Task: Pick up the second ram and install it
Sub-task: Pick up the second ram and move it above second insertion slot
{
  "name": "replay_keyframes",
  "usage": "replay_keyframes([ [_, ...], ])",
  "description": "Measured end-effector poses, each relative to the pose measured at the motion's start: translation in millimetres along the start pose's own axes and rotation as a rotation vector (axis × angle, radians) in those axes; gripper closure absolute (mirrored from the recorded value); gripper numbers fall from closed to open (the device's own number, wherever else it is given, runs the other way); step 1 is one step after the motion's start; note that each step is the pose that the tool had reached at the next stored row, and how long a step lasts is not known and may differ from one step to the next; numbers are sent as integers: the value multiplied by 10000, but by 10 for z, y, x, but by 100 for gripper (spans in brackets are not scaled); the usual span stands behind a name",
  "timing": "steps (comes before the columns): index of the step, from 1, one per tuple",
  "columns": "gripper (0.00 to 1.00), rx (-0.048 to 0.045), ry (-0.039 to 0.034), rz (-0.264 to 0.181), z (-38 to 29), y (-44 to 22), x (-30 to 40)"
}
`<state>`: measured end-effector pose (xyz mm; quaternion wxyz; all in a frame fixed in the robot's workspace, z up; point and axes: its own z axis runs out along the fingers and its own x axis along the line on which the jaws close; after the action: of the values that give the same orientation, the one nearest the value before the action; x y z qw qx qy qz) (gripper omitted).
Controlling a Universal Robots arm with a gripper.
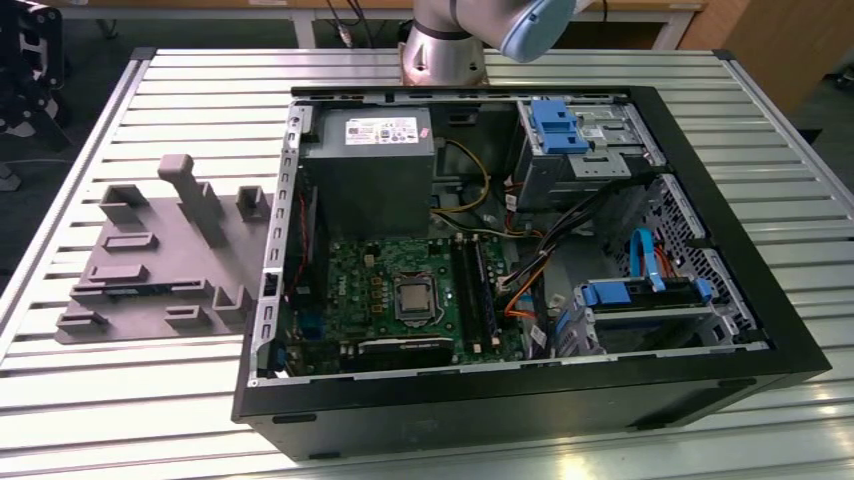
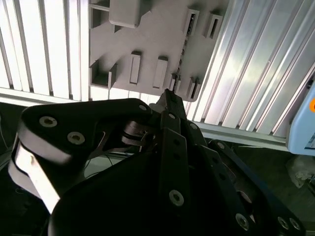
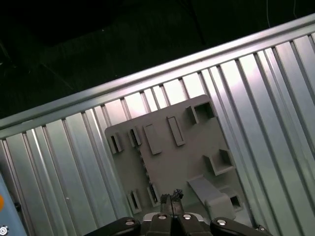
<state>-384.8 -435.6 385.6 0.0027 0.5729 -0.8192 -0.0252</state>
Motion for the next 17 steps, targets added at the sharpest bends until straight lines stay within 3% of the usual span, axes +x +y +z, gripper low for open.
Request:
replay_keyframes([
  [13, 89, 0, 0, -18, 1, 0, 0],
  [17, 89, -12, 22, -556, 2, 0, 0],
])
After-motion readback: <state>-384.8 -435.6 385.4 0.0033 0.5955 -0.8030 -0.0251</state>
